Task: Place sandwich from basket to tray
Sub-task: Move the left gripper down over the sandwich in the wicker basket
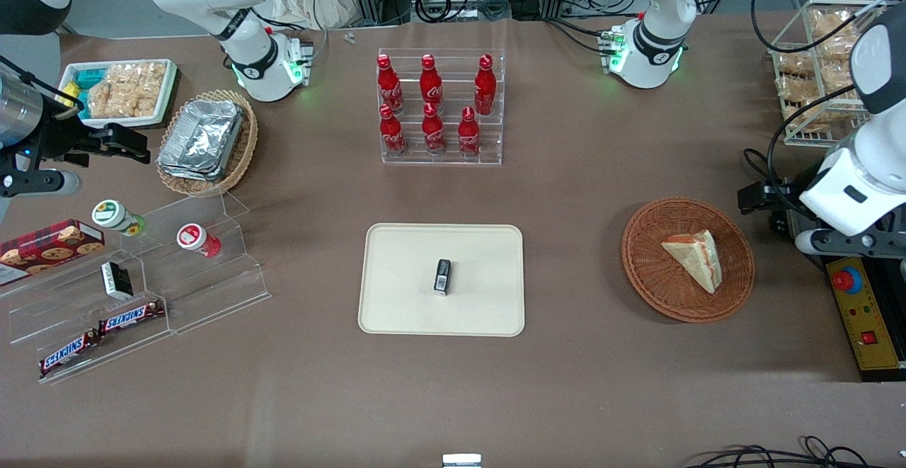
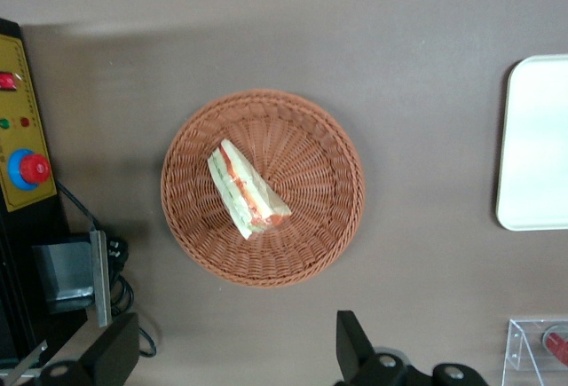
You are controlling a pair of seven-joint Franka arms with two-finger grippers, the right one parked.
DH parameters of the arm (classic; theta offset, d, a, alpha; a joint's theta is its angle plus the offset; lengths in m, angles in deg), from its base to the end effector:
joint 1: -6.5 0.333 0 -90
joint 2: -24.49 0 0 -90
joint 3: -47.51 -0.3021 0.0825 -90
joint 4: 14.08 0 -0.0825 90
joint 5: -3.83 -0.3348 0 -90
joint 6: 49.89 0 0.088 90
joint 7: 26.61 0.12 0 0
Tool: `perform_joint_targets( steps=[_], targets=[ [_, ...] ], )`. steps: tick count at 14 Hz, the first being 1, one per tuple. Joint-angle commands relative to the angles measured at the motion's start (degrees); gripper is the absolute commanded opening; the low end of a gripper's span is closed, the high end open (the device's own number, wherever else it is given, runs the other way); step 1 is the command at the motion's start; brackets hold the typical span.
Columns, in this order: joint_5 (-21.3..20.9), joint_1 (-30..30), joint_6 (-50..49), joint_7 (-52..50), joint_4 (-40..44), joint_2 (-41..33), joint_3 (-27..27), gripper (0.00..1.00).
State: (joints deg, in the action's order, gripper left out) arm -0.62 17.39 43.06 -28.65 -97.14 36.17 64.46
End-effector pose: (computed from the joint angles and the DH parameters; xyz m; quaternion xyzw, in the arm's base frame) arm 0.5642 -0.0348 0.5483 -0.9993 0.0349 0.0106 0.0100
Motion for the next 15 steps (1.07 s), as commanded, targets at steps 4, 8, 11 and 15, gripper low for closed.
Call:
perform_joint_targets(
  steps=[4, 8, 11, 15],
  targets=[
    [-0.3, 1.57, -1.64, 0.03, 3.08, 4.22, -0.07, 1.0],
    [2.86, 7.29, 1.94, -7.17, -1.91, 5.64, -0.16, 1.0],
    [2.34, 9.23, 13.09, -17.23, -12.44, 4.23, -0.25, 1.0],
    [-1.87, 8.27, 28.13, -38.6, -21.61, 6.68, -0.34, 1.0]
  ],
)
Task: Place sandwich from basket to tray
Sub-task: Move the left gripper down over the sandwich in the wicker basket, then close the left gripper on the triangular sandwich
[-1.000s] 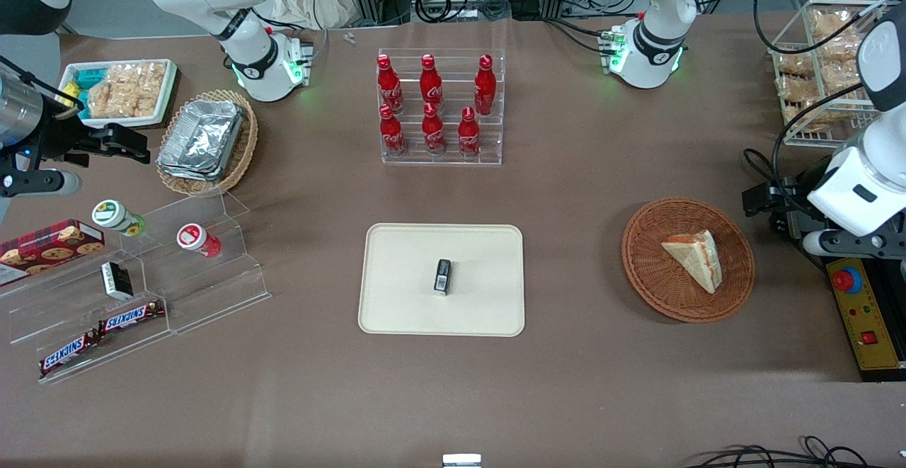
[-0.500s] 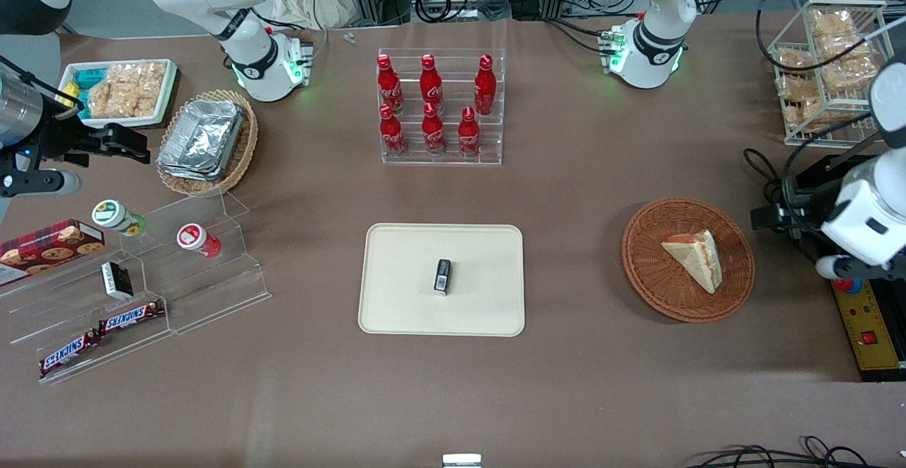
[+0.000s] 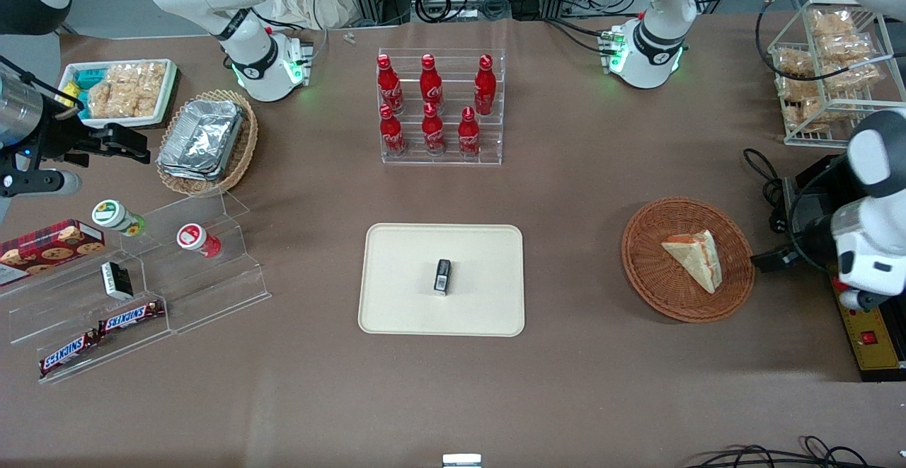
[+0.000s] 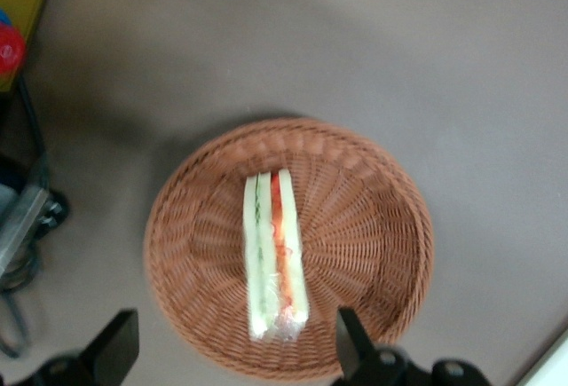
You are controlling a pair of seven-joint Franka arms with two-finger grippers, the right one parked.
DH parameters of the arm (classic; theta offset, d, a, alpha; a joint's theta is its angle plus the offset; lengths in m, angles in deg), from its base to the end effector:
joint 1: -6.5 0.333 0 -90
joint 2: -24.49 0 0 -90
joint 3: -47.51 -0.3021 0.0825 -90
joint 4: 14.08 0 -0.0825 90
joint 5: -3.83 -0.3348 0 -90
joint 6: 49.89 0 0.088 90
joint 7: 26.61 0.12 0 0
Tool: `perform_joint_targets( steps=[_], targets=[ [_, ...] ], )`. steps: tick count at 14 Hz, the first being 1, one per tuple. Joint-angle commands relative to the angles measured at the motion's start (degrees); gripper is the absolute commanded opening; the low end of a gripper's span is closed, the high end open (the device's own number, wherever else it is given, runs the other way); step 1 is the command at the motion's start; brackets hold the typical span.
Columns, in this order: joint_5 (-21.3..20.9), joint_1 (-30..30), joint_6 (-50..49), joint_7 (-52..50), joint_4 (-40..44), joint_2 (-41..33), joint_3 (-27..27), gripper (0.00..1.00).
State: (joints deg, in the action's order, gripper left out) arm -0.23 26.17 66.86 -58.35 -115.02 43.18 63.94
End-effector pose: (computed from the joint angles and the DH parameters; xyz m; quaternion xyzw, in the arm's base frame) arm 0.5860 0.0509 0.3815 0.9565 0.2907 -0.0210 0.0093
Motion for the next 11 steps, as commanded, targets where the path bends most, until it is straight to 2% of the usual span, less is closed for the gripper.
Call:
perform_joint_targets(
  steps=[1, 3, 6, 11],
  targets=[
    [-2.44, -1.13, 5.23, -11.9, -3.83, 1.16, 0.19, 1.0],
    [-2.87, -3.23, 7.16, -14.3, -3.83, 3.36, 0.19, 1.0],
    [-6.12, -4.29, 8.75, -18.96, -3.83, 5.65, 0.19, 1.0],
    [-6.39, -4.3, 8.75, -19.14, -5.67, 6.36, 0.1, 1.0]
  ],
)
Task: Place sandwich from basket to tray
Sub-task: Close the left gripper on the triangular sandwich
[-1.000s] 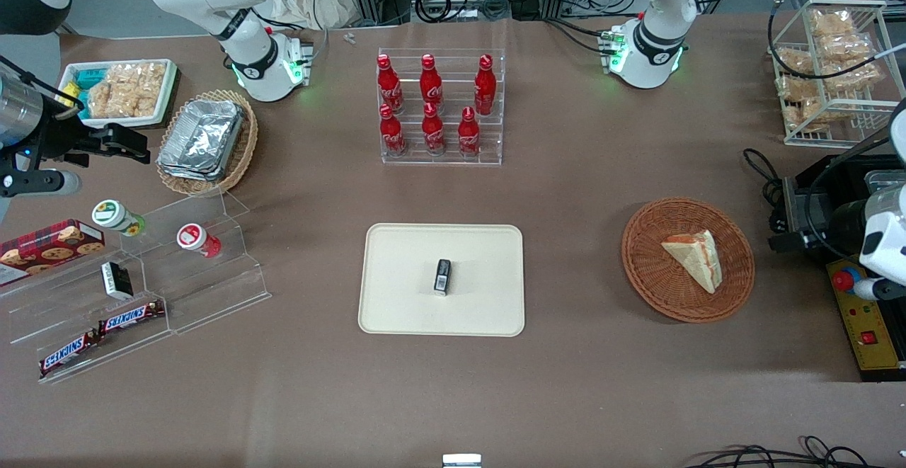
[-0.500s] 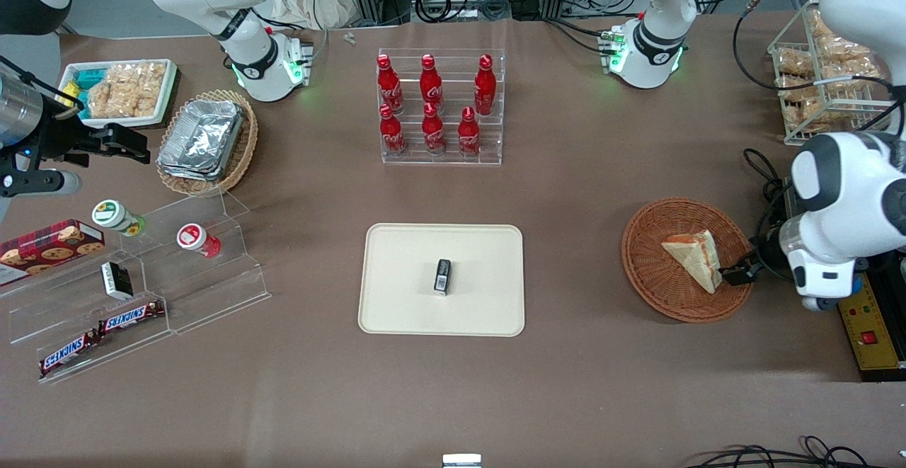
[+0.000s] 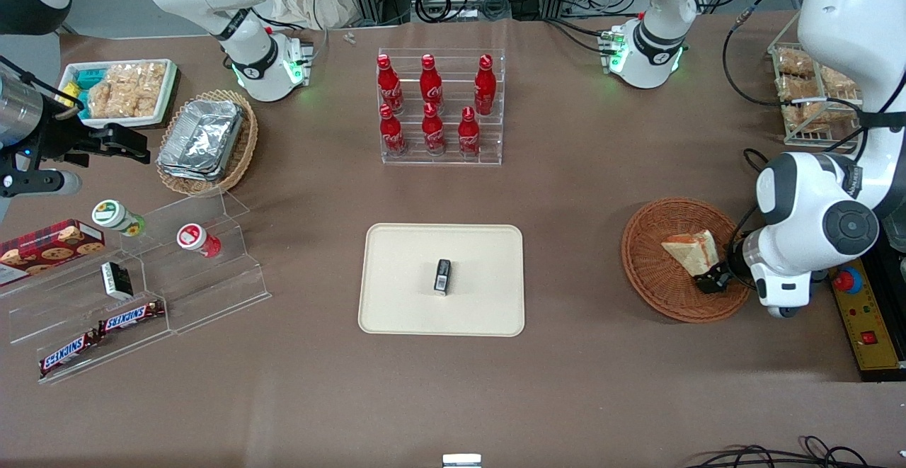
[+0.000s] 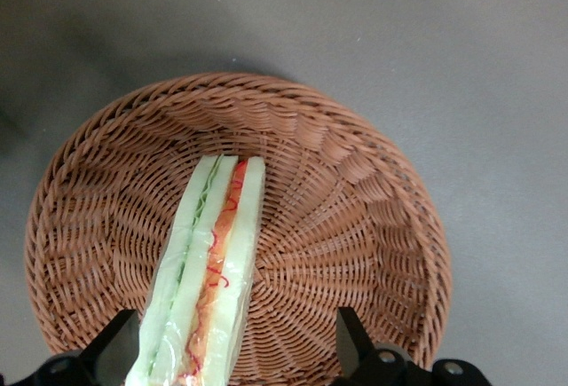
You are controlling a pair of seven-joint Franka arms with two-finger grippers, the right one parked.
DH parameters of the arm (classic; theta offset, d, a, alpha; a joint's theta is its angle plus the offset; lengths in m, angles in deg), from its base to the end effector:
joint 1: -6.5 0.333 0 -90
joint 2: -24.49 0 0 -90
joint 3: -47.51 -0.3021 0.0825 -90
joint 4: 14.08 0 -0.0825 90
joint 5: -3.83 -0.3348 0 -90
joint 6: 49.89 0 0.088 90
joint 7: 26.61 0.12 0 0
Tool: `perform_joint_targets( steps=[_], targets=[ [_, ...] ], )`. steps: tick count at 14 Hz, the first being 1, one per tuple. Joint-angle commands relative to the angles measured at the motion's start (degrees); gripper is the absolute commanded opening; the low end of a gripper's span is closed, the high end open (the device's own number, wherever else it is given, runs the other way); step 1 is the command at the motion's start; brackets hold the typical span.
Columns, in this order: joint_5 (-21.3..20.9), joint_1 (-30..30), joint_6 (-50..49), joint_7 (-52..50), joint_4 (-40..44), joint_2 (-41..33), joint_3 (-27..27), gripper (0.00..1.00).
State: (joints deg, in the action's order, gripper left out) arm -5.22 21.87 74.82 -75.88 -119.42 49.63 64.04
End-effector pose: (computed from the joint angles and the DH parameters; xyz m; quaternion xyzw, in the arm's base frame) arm 0.5877 0.0068 0.2978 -0.9269 -0.3731 0.0347 0.0185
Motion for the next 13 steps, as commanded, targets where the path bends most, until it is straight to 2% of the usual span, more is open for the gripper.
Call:
perform_joint_targets(
  steps=[1, 6, 7, 10, 13],
  targets=[
    [-1.58, 0.18, 0.8, -1.62, -1.71, -0.08, 0.0, 1.0],
    [-1.67, 0.18, 0.89, -1.62, -1.8, 1.85, -0.09, 1.0],
    [-1.76, 0.18, 0.89, -1.62, -1.54, 2.37, -0.09, 0.95],
    [-2.37, 0.09, 0.89, -2.23, -1.36, 2.9, 0.0, 0.47],
    [-3.77, -0.26, 0.89, -4.59, -0.75, 3.43, 0.0, 0.13]
  ],
)
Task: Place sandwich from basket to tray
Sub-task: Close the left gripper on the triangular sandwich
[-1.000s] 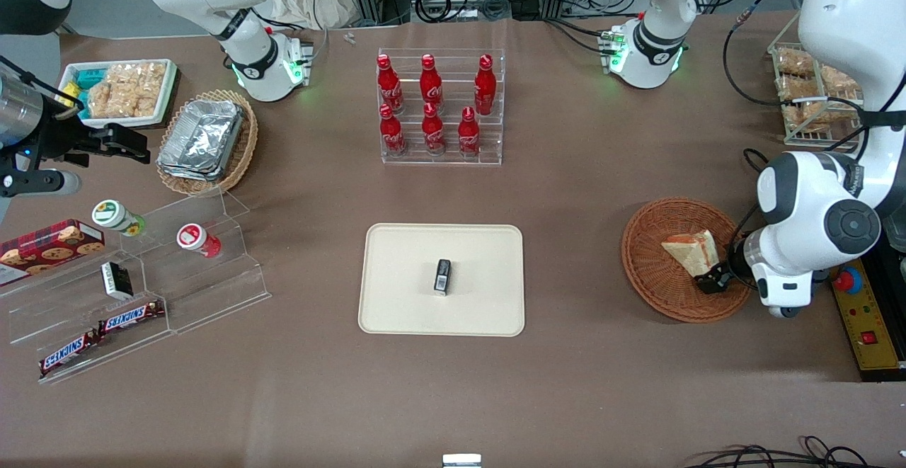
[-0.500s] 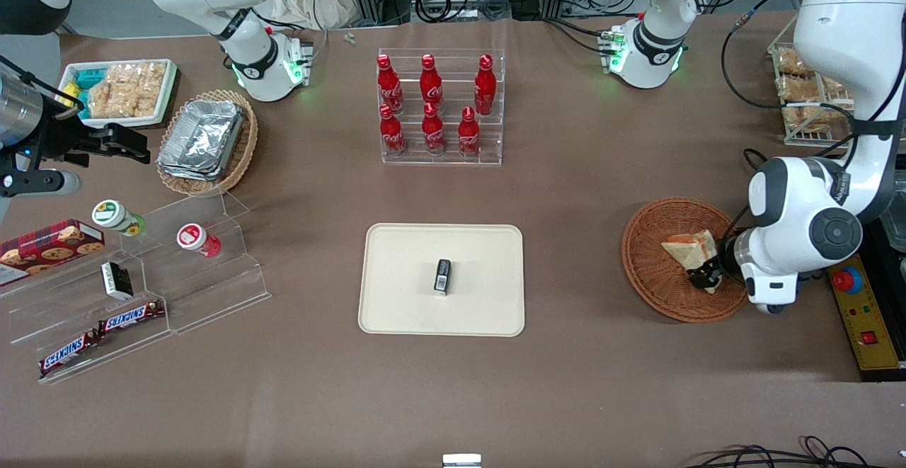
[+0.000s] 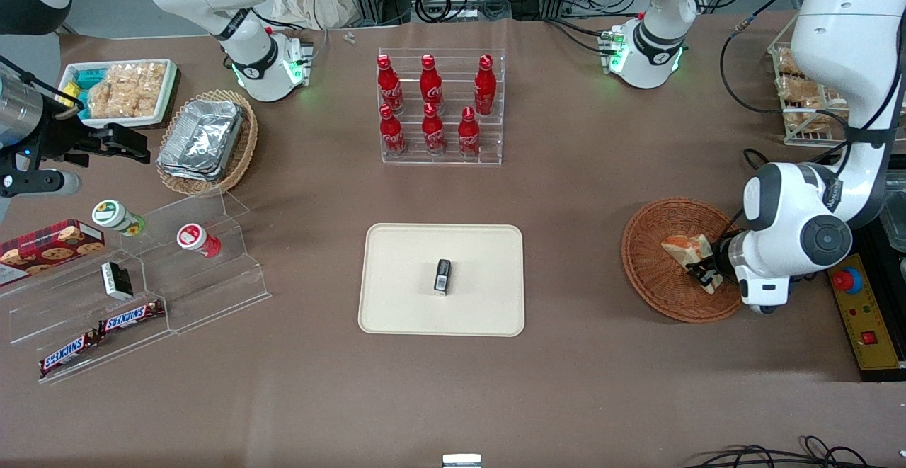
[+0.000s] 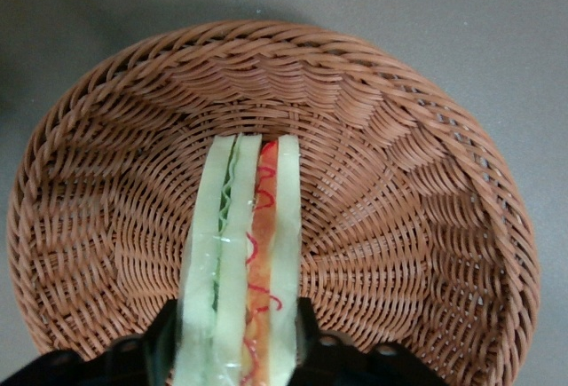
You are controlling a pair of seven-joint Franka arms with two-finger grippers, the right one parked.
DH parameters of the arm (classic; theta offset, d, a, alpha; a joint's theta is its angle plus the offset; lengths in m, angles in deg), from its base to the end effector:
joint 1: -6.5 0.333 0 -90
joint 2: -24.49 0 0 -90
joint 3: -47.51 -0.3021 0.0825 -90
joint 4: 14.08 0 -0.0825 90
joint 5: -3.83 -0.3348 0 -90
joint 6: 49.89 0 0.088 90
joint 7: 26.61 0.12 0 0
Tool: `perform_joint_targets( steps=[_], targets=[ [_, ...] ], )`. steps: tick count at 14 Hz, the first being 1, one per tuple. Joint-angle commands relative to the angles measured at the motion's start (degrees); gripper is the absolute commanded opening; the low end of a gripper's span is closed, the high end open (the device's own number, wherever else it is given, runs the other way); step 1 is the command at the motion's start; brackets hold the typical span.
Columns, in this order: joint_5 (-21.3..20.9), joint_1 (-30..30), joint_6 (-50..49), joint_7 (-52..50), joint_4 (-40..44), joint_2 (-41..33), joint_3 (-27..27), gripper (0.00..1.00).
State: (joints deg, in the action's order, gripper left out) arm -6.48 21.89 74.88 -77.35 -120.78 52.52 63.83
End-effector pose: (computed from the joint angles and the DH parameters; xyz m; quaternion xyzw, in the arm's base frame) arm 0.5784 0.0081 0.2603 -0.9229 -0.3778 0.0657 0.0346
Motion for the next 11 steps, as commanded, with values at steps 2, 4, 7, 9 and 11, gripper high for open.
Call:
perform_joint_targets(
  steps=[2, 4, 7, 9, 11],
  targets=[
    [-5.06, -0.37, 0.82, -5.67, 0.79, 0.62, 0.29, 0.0],
    [-5.07, -0.37, -0.14, -5.25, 2.19, 0.1, 0.38, 0.0],
    [-4.8, -0.37, -6.26, -4.37, 7.1, -1.22, 0.65, 0.0],
    [-4.1, -0.28, -16.17, -0.6, 14.99, -1.31, 2.13, 0.0],
    [-3.58, -0.28, -26.12, 3.7, 23.51, -0.96, 2.67, 0.0]
  ],
)
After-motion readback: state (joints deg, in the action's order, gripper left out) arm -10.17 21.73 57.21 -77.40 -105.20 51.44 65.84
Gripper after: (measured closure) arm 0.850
